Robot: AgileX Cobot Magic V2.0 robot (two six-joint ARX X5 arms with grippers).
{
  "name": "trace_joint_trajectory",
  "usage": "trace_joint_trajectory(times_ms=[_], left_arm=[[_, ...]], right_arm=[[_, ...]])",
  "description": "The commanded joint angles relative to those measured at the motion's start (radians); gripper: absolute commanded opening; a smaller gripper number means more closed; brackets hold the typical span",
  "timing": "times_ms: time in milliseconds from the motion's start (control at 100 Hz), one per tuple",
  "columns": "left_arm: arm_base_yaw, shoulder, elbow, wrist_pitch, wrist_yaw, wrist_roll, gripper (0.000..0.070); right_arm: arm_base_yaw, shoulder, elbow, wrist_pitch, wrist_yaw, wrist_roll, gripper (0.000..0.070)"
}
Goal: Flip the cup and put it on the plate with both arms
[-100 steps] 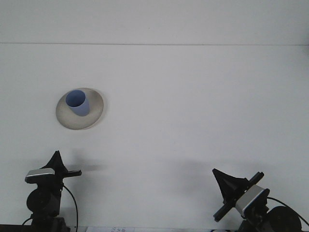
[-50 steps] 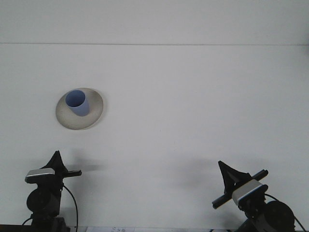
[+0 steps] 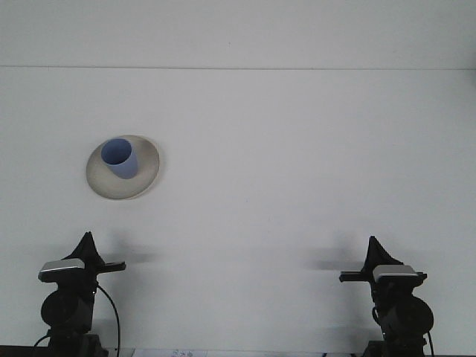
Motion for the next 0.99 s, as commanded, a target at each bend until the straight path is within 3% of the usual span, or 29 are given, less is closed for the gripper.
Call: trace_joint_trajectory(times_ms=[0,180,980], left_arm=[[0.000,-0.002,-0.019,0.012,-0.001,0.001,0.0015],[0.000,-0.001,-0.019,0.012,-0.001,0.001,0.0015],[0.000,-0.002,-0.019,0.012,-0.001,0.001,0.0015]], right_arm=[[-0.001,-0.001,-0.019,0.019,-0.003,-0.011,0.0006],[-0.001,-0.001,-0.018,-0.004,-0.003,-0.045,0.0006],[-0.001,-0.001,-0.018,0.018,-0.003,-0.043,0.0006]])
